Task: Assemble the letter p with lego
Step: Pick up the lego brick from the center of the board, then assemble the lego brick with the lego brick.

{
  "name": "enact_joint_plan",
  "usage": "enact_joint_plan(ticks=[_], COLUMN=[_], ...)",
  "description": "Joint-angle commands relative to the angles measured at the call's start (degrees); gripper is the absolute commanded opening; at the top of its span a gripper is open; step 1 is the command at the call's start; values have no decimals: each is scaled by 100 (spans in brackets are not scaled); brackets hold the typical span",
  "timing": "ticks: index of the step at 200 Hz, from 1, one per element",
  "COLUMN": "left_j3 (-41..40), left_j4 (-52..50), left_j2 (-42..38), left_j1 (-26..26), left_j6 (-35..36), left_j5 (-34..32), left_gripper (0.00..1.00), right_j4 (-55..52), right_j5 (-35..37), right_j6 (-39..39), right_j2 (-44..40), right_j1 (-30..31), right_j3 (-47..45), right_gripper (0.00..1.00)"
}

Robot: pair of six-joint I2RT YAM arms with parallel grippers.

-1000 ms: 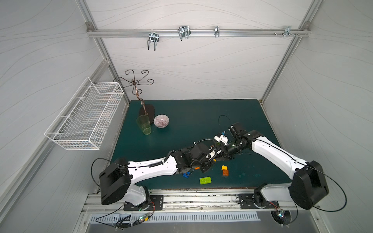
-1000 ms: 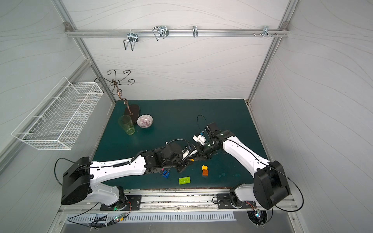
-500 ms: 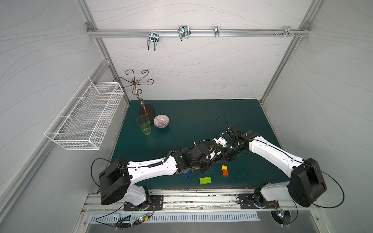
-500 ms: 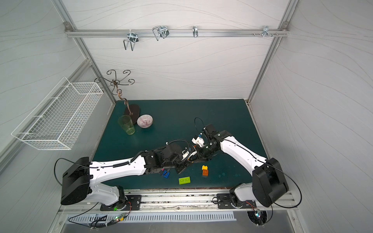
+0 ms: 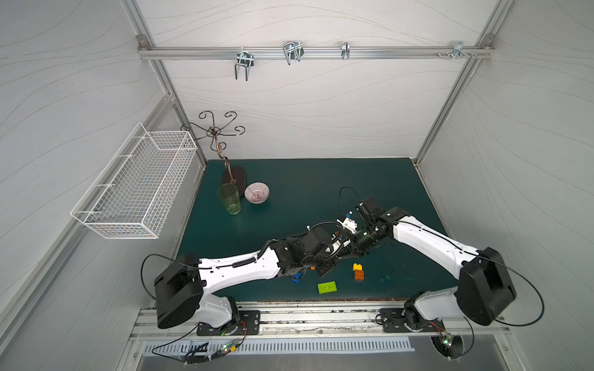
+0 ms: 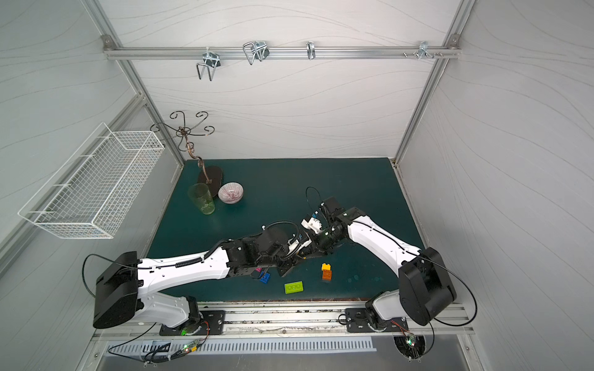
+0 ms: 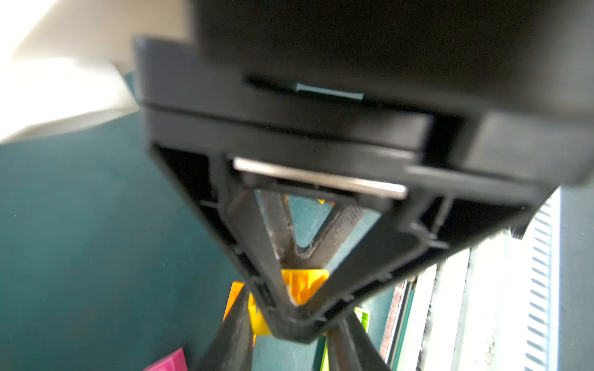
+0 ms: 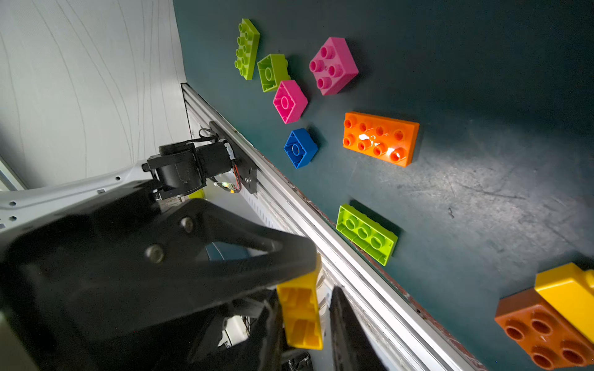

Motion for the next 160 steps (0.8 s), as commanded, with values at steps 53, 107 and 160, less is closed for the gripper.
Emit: enact_joint_plan(ticks=[53,107,160], left_j3=[193,-275,-1044], left_j4=[477,381,640], left_j2=[-372,-1118,-1220], left_j1=[230,1297,2394], left_j6=[-252,-1420,-2738], left_j5=[176,134,-746], left_gripper=[71,97,99], right_j4=[-67,14,658], right_j5=[854,2198,3488], right_j6=[28,-103,-398], right_j2=[-108,-163,739], right_j1=[58,16,125], right_j3=[163,367,647], right_gripper=[0,0,0])
